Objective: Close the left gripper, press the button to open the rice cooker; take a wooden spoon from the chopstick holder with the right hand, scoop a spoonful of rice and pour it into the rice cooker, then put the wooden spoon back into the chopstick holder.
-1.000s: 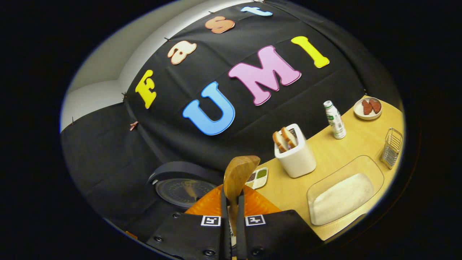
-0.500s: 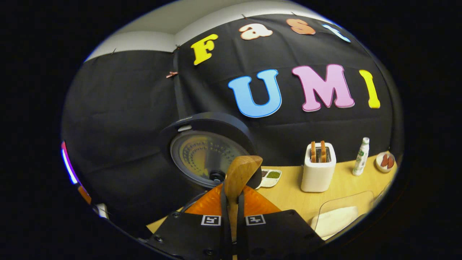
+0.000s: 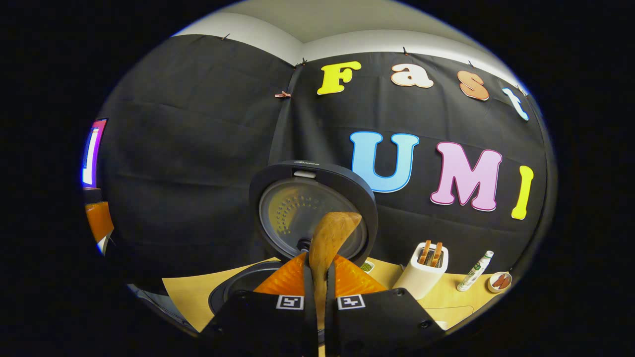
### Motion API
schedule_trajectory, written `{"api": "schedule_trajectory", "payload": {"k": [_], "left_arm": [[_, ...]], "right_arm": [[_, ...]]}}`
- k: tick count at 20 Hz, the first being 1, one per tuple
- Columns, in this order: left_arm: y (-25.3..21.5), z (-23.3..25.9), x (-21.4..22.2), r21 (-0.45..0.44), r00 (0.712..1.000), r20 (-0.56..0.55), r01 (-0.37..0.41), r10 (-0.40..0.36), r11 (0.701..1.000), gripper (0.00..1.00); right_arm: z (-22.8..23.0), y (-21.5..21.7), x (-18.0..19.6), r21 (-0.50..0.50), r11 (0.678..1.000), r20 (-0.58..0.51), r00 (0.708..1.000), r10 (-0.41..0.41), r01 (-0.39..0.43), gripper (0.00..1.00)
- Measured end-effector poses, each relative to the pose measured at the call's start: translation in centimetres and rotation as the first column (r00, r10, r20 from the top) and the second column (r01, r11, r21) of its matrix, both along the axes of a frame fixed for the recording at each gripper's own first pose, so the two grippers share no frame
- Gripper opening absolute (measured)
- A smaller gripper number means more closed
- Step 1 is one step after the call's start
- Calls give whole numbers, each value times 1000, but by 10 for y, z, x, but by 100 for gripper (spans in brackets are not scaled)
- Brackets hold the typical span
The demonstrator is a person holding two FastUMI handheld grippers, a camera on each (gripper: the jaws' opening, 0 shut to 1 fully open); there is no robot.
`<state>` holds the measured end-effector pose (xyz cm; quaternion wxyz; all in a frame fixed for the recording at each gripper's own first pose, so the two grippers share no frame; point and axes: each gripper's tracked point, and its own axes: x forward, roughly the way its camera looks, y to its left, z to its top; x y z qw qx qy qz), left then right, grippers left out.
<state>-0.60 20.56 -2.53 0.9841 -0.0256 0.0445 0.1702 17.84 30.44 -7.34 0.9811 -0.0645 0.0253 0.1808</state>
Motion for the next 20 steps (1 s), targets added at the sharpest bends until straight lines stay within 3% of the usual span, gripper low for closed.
{"api": "schedule_trajectory", "payload": {"k": [6, 10, 15, 20], "left_arm": [[-3, -2, 4, 9, 1000, -11, 11, -11, 1000, 96], [-23, 2, 17, -7, 999, 1, 44, -44, 999, 95], [-81, 10, 45, -13, 990, 15, 141, -141, 990, 96], [-150, 15, 66, -21, 975, 23, 222, -221, 975, 96]], "right_arm": [[6, -28, 9, 133, 989, -60, 996, -62, 70, 10], [13, -71, 14, 132, 981, -51, 990, -133, 139, 10], [19, -166, 10, 123, 957, -40, 965, -261, 264, 10], [14, -291, -2, 104, 902, -53, 908, -416, 419, 10]]}}
